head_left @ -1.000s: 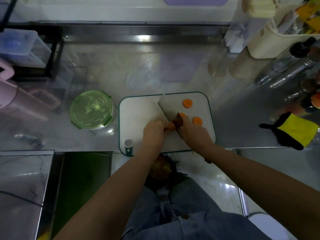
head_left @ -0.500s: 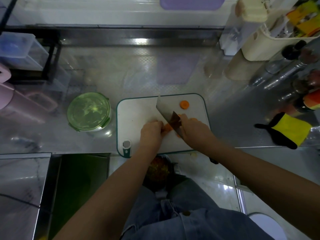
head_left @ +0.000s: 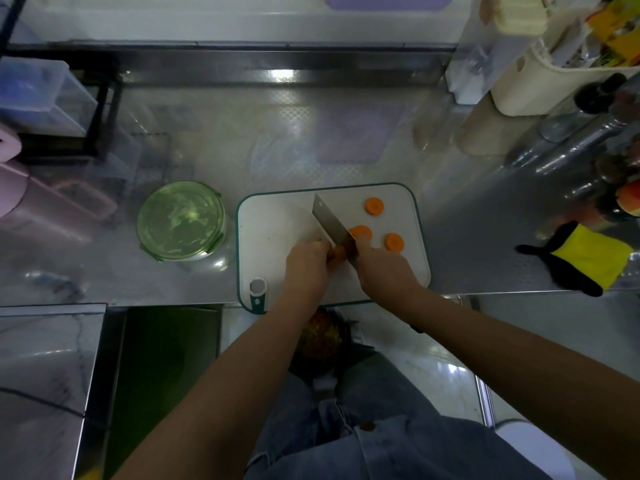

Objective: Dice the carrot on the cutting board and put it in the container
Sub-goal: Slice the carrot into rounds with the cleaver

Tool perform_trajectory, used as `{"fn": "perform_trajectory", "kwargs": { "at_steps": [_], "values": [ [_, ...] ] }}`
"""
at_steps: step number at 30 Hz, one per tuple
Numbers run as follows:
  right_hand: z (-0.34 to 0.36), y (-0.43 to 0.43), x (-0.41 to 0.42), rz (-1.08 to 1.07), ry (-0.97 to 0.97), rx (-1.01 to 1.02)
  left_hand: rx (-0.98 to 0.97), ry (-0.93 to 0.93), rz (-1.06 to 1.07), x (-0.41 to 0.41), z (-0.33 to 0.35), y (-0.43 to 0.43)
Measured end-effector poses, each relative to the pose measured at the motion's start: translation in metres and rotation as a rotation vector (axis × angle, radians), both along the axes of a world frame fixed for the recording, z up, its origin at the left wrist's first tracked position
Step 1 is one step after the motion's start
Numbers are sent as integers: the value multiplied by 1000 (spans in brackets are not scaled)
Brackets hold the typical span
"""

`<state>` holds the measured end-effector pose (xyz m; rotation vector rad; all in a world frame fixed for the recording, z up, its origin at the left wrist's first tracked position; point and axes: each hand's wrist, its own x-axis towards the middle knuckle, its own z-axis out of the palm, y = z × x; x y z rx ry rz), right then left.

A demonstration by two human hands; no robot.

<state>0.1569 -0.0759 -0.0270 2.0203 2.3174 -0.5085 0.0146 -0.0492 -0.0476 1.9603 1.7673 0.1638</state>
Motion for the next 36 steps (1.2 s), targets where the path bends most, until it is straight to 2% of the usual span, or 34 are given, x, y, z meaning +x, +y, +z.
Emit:
{"fn": "perform_trajectory", "kwargs": {
  "at_steps": [7,16,22,28,36],
  "values": [
    [-30,-5,-1,-11,9,80,8,-9,-20,1,2,-1],
    [-14,2,9,-21,130,-13,-22,-43,-15,4,9,-2],
    [-4,-4,-1,54,7,57,-18,-47,40,4,11,-6],
    [27,5,7,48,-62,16,-14,-23,12,4,6,-4],
    [37,1,6,51,-77,36,-21,-78,30,2,7,-5]
  ]
}}
